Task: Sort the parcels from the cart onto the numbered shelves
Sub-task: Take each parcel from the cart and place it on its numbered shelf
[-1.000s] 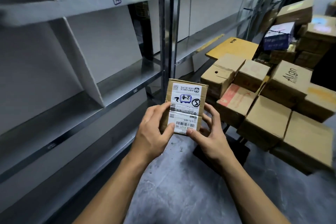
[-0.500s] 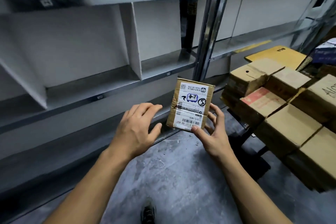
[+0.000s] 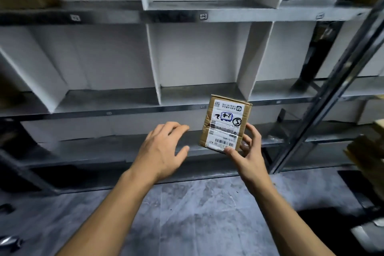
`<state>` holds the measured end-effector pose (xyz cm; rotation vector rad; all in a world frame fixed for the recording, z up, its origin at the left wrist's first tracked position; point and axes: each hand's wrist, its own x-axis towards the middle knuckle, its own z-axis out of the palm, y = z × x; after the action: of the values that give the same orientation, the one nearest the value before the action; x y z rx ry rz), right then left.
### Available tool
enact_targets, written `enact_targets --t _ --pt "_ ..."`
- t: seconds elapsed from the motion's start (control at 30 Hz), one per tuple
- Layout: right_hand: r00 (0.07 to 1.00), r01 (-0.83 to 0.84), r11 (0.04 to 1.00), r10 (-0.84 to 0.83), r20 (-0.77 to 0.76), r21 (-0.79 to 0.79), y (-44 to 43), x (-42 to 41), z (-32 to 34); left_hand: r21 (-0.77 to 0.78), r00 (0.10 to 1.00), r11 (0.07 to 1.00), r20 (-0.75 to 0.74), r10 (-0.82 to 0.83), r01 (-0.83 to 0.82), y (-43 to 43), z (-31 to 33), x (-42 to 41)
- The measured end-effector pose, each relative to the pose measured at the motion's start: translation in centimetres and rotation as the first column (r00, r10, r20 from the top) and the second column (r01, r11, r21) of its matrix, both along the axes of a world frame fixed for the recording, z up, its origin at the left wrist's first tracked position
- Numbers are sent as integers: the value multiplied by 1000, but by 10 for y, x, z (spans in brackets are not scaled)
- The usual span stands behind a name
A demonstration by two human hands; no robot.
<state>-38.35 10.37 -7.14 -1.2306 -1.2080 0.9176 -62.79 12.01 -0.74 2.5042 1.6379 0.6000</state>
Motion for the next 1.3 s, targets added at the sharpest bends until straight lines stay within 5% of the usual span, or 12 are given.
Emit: enact_targets --t 0.3,0.73,1.07,1.3 --pt "990 138 990 -137 -23 20 26 -41 -5 8 992 992 -17 -125 126 43 -4 -44" --pt "949 309 950 -311 47 45 108 125 -9 70 957 955 -9 -290 289 160 -14 137" --pt "991 92 994 -85 108 -62 260 315 -8 -19 995 996 33 -91 92 258 -27 313" --pt "981 -69 990 91 173 -125 362 363 -34 -99 999 995 -34 4 -8 300 -45 367"
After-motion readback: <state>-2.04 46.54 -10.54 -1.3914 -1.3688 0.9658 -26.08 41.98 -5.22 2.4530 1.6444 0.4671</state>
